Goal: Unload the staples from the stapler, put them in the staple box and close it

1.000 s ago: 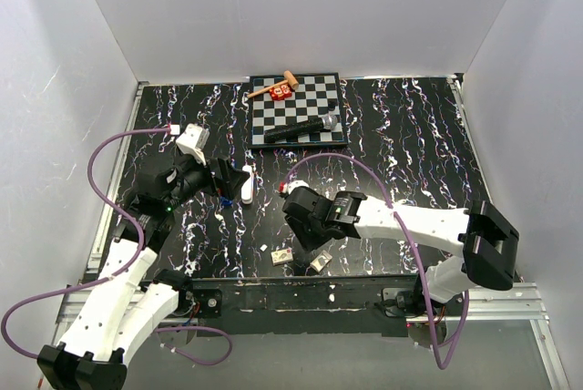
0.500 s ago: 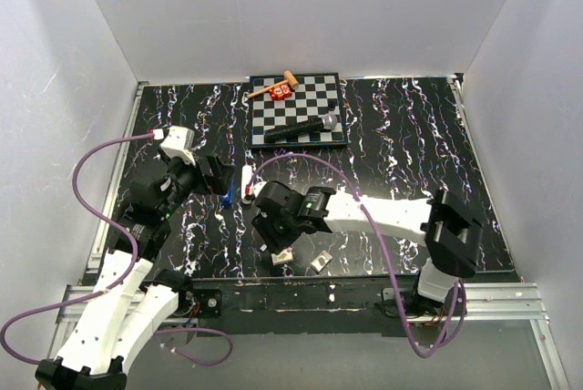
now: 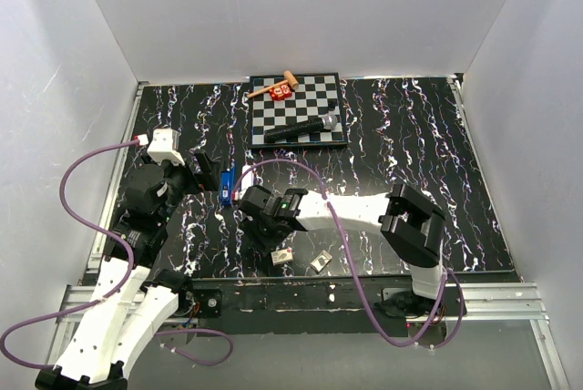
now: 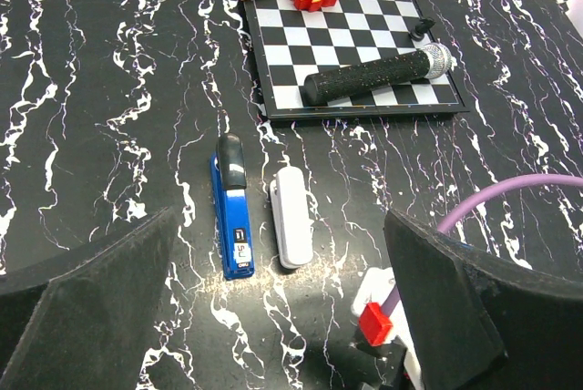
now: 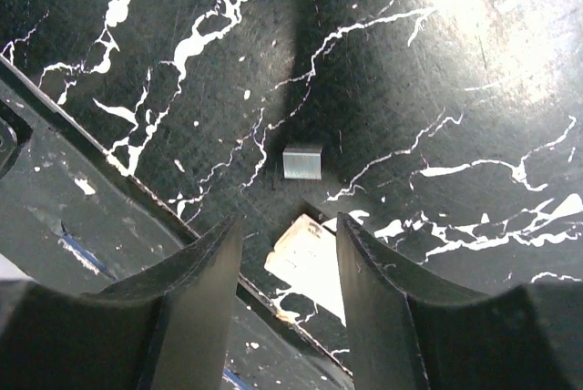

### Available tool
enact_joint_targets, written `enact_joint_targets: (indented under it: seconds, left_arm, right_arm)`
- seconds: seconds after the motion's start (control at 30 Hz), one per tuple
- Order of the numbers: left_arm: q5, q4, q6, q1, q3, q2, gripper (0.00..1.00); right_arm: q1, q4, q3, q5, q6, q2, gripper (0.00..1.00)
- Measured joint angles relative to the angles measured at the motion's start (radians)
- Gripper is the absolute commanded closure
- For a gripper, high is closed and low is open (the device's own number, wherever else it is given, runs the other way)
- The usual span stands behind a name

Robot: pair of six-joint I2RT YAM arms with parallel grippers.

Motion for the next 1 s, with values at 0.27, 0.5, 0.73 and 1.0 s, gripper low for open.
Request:
enact_joint_targets:
  seconds: [0.27,0.5,0.73,1.0]
  left_arm:
    - [-0.003,0.0,-0.002,0.0,0.0,0.0,0.02]
    - [-0.003,0.0,-0.003,0.0,0.0,0.0,0.02]
    - [-0.003,0.0,-0.003,0.0,0.0,0.0,0.02]
    - [-0.003,0.0,-0.003,0.0,0.0,0.0,0.02]
  right_arm:
    - [0.011,-0.008,0.052,0.022,0.0,0.066,0.47]
    - [0.018,-0.026,0.1,0.055,0.001,0.115,0.48]
    - [0.023,-0.066,0.121,0.084,0.001,0.137,0.51]
    - [0.034,-0.088,0.157,0.111,0.001,0.166,0.54]
